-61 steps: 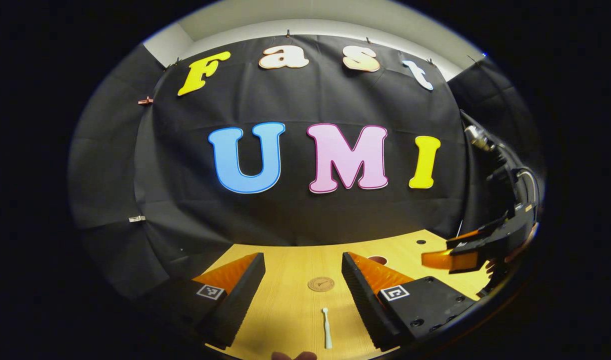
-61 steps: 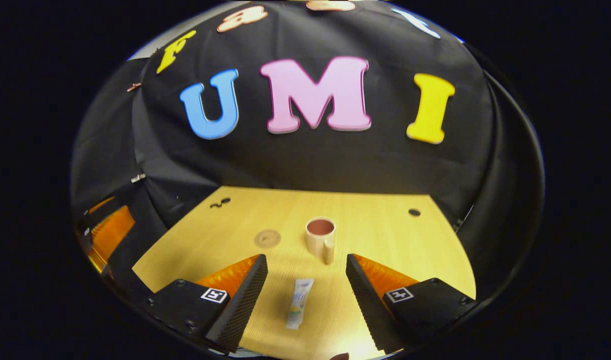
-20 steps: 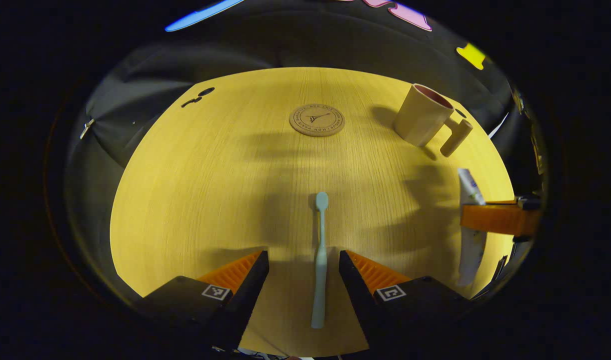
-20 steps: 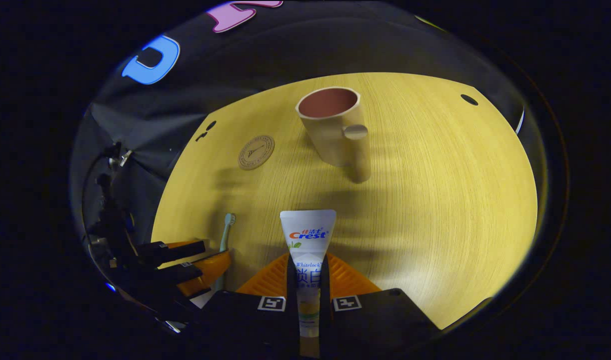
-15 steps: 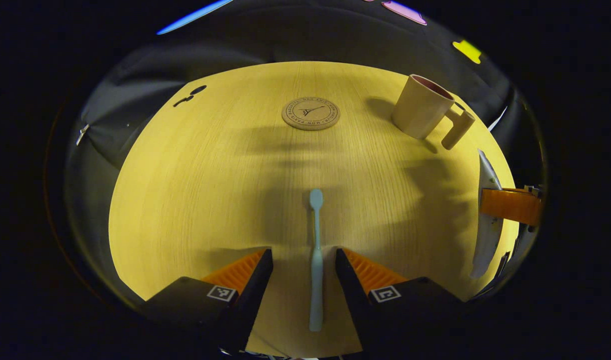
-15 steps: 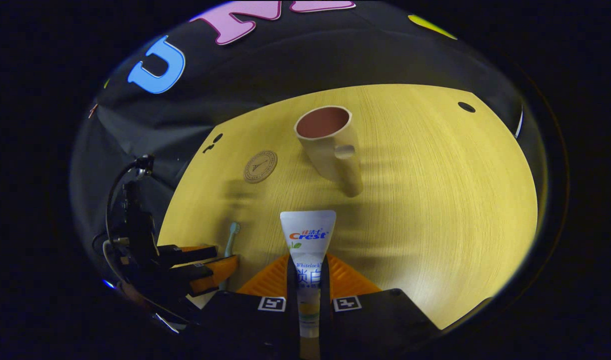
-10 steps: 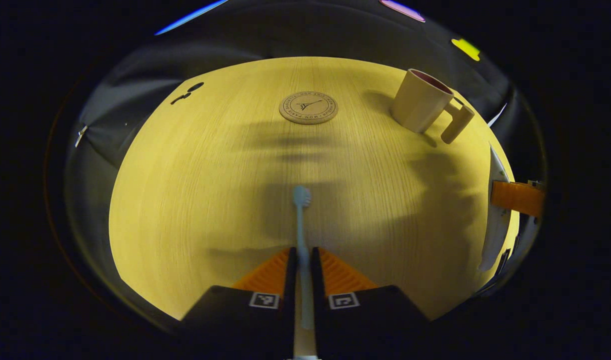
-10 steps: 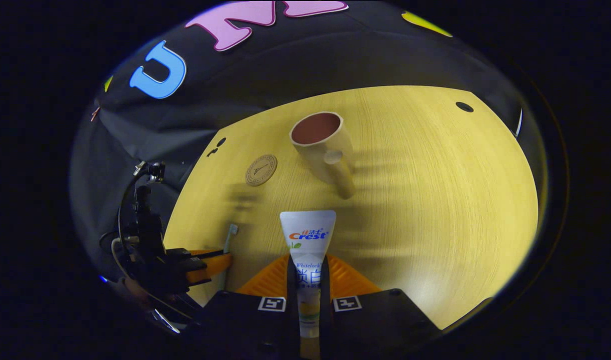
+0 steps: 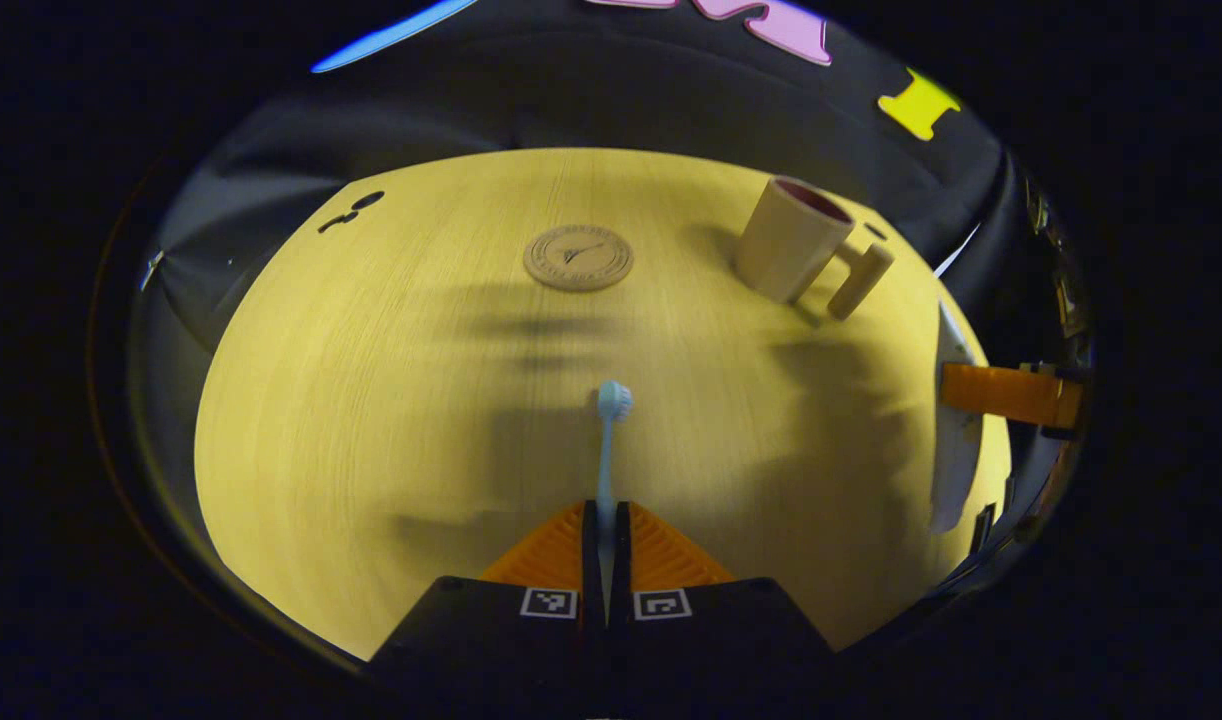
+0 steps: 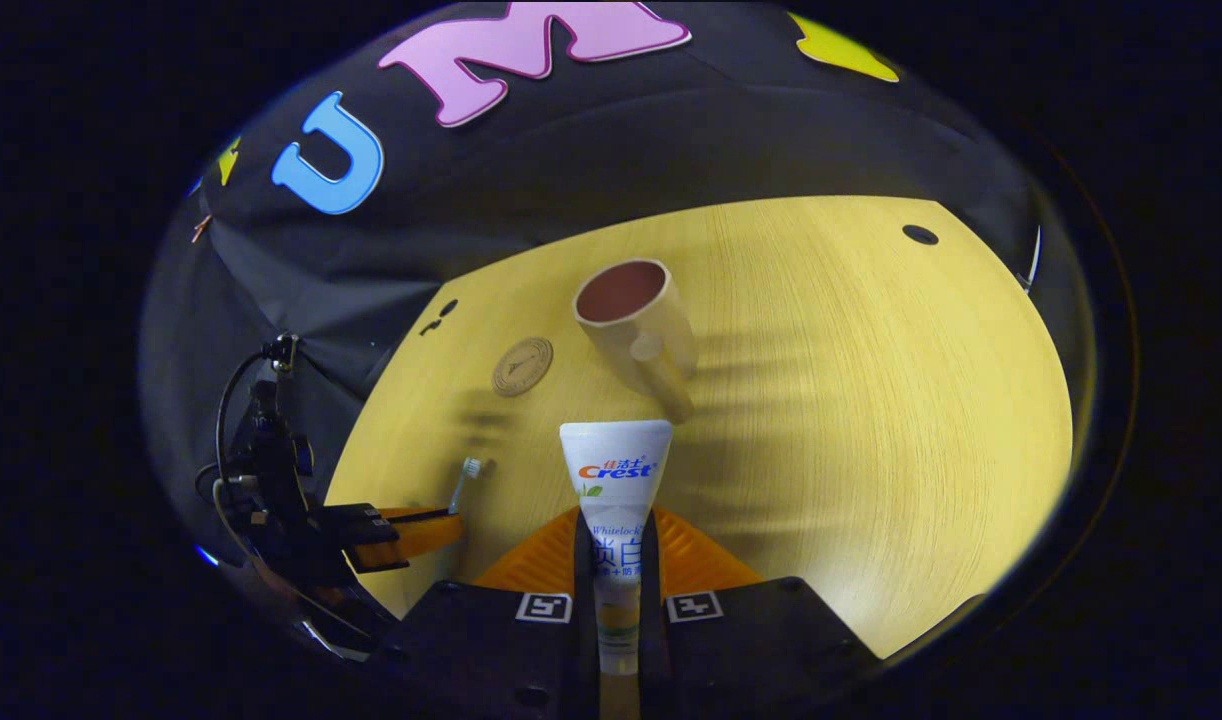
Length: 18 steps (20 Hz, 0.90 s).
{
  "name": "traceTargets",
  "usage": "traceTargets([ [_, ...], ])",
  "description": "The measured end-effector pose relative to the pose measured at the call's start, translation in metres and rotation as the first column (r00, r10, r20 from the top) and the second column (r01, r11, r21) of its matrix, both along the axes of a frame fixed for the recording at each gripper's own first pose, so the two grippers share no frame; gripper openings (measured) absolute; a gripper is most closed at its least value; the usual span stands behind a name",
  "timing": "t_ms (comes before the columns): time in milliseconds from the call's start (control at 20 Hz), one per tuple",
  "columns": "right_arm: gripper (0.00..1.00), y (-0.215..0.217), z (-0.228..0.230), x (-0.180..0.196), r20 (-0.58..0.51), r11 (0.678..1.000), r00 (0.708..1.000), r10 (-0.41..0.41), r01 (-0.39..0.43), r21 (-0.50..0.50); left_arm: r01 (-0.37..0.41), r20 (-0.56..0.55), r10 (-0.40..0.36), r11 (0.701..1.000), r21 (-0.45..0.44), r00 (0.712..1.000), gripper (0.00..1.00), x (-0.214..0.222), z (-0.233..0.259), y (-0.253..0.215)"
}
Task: Put the toothbrush and toothpaste on the desktop into the cup, then pick up the cup and place it on the coaster on the desktop.
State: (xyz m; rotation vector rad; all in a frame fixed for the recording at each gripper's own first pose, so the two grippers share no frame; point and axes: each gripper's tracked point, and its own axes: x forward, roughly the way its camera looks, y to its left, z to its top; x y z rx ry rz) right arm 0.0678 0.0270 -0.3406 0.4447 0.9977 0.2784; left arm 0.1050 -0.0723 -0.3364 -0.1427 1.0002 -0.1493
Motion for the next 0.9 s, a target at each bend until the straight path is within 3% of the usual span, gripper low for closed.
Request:
traceTargets([
  [250,0.19,-0.005,0.056,0.015,0.175,1.000,0.985,0.005,-0.009,0.024,-0.047,0.239,0.088,0.984,-0.171,0.967,0.06,0.027,0.077,-0.028],
  [450,0.19,-0.014,0.104,0.038,0.300,0.998,0.954,-0.013,-0.003,0.055,-0.004,0.338,0.110,0.954,-0.299,0.935,0.06,0.026,0.134,-0.062],
  [650,0.19,-0.022,0.137,0.081,0.405,0.997,0.913,-0.035,0.006,0.073,0.025,0.408,0.121,0.942,-0.336,0.905,0.06,0.012,0.167,-0.082],
  [900,0.19,-0.029,0.167,0.145,0.511,0.984,0.851,-0.122,0.037,0.173,0.029,0.463,0.165,0.923,-0.384,0.871,0.06,0.004,0.190,-0.101],
])
